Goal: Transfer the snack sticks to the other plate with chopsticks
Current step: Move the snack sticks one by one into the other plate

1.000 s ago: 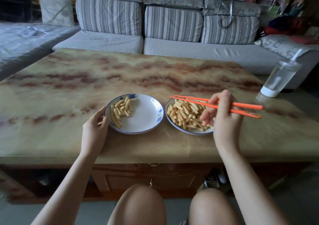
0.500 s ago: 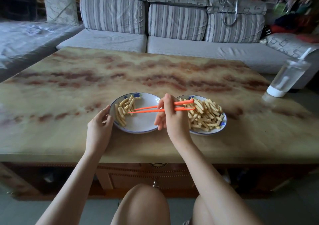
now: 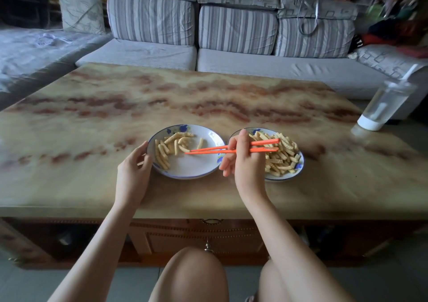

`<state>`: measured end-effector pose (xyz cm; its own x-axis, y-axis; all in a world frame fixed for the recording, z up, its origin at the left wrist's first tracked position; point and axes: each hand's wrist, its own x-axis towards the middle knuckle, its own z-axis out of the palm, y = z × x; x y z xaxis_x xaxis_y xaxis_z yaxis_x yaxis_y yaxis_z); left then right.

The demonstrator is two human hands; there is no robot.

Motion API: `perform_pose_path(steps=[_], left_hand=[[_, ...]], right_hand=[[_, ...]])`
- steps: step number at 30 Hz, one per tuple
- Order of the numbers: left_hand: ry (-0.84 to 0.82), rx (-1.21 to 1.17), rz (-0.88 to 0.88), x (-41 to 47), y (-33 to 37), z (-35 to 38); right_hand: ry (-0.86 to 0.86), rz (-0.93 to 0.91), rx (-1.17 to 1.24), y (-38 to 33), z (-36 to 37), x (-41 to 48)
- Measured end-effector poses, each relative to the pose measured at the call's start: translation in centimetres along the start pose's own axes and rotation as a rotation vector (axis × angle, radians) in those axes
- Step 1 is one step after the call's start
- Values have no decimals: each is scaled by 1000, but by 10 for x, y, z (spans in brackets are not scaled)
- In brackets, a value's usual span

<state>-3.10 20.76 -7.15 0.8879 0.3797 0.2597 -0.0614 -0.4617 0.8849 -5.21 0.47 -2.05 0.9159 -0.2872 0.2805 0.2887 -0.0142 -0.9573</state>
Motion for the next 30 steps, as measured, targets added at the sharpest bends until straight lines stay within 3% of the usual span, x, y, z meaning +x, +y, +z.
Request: perform_pose_path(steps=[18, 30], left_hand=[[-20, -10, -9, -1, 0, -1], [-14, 7, 8, -1, -1, -1]], right_hand=[[298, -135, -39, -36, -104, 4], [292, -196, -74, -36, -109, 2]])
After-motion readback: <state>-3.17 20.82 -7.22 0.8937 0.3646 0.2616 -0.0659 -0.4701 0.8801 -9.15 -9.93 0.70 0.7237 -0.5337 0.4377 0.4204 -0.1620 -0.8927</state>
